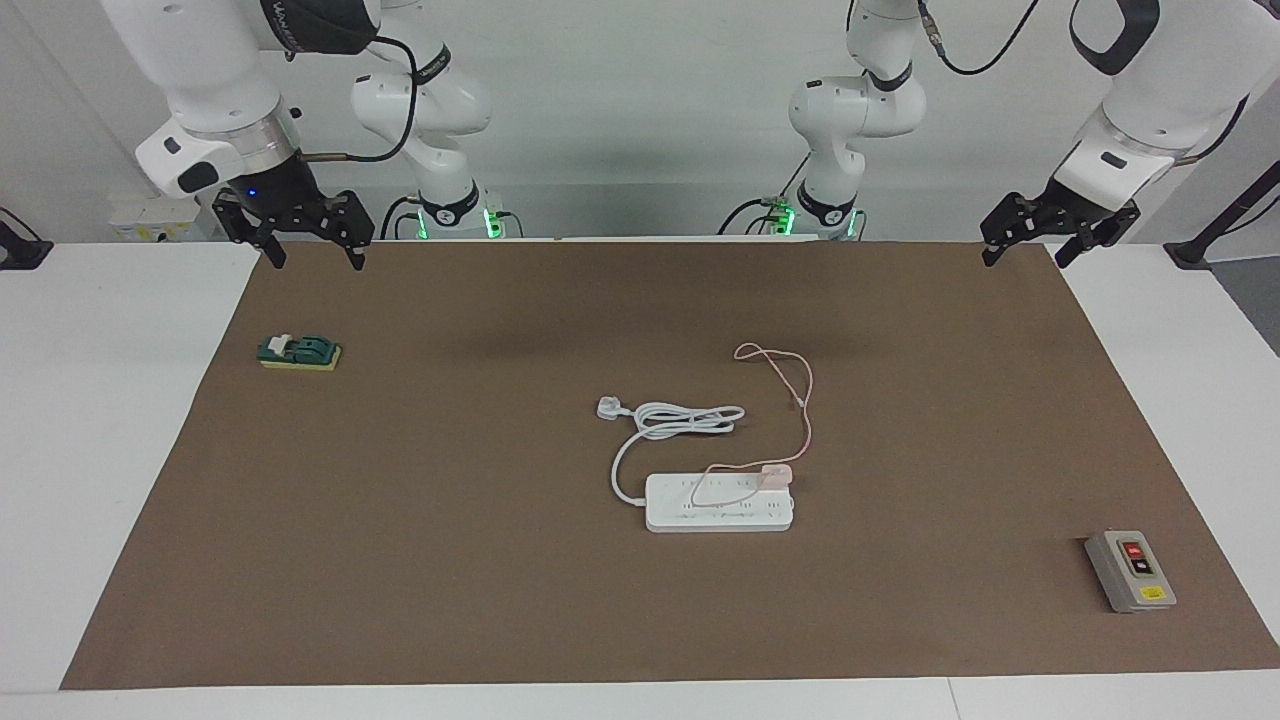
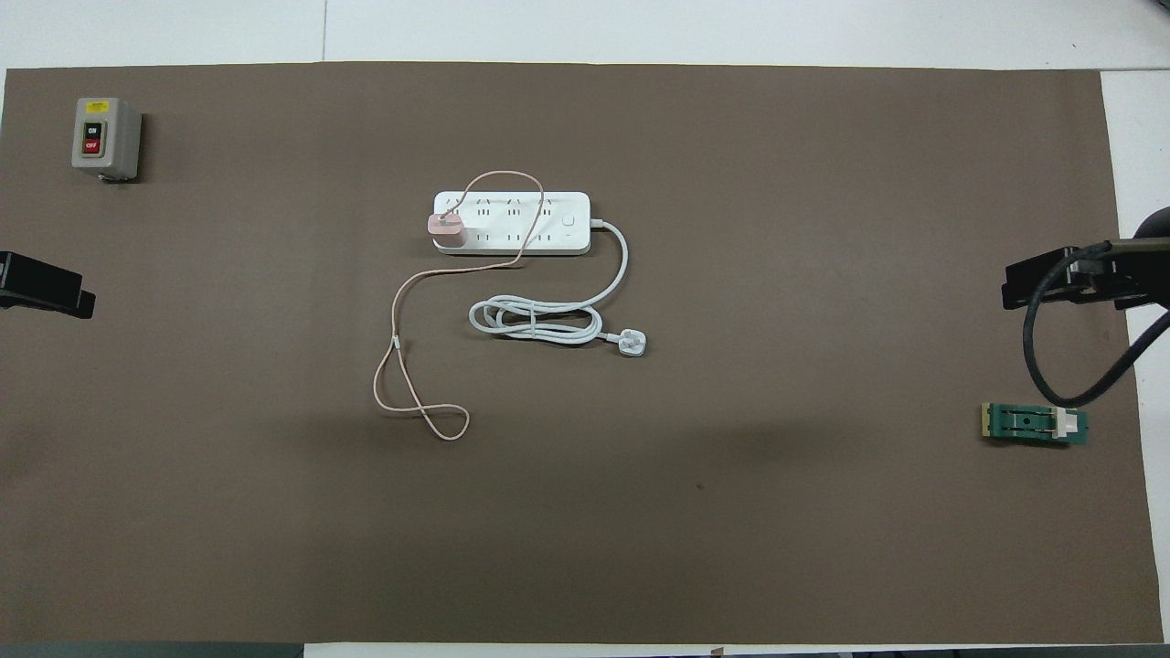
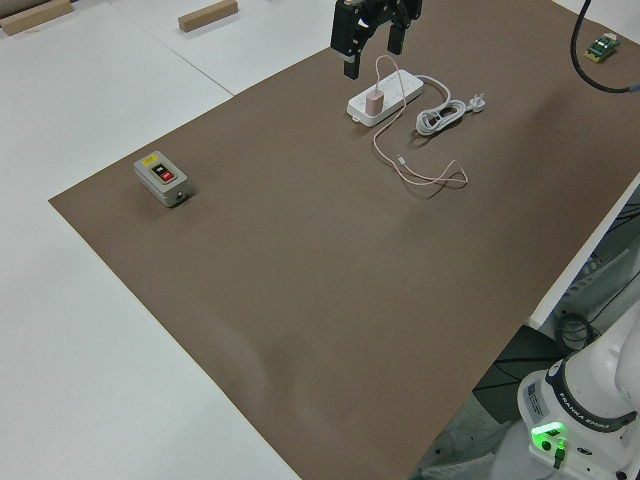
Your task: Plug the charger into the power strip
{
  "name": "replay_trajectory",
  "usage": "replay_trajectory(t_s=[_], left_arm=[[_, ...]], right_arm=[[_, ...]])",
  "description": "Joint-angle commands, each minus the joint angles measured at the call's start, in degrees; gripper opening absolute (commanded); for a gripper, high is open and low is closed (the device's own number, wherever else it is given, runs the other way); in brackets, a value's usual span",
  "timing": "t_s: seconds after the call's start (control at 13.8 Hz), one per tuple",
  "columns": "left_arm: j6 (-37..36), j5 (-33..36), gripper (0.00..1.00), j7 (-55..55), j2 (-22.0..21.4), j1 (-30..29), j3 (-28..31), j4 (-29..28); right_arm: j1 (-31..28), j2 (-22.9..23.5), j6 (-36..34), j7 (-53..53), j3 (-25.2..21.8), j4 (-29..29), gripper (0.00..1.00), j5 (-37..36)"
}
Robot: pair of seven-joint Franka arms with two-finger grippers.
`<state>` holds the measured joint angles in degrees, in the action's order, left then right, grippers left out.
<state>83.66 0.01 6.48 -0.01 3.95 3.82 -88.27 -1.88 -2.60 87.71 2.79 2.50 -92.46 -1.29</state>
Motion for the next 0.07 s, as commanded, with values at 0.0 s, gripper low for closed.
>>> replay_trajectory(t_s=[0.0], left_arm=[[1.33, 0.34, 1.0, -0.59, -0.96, -0.79, -0.83, -1.03]], right_arm=[[-0.85, -1.26, 0.18, -1.56, 0.32, -1.41, 1.0, 0.15]])
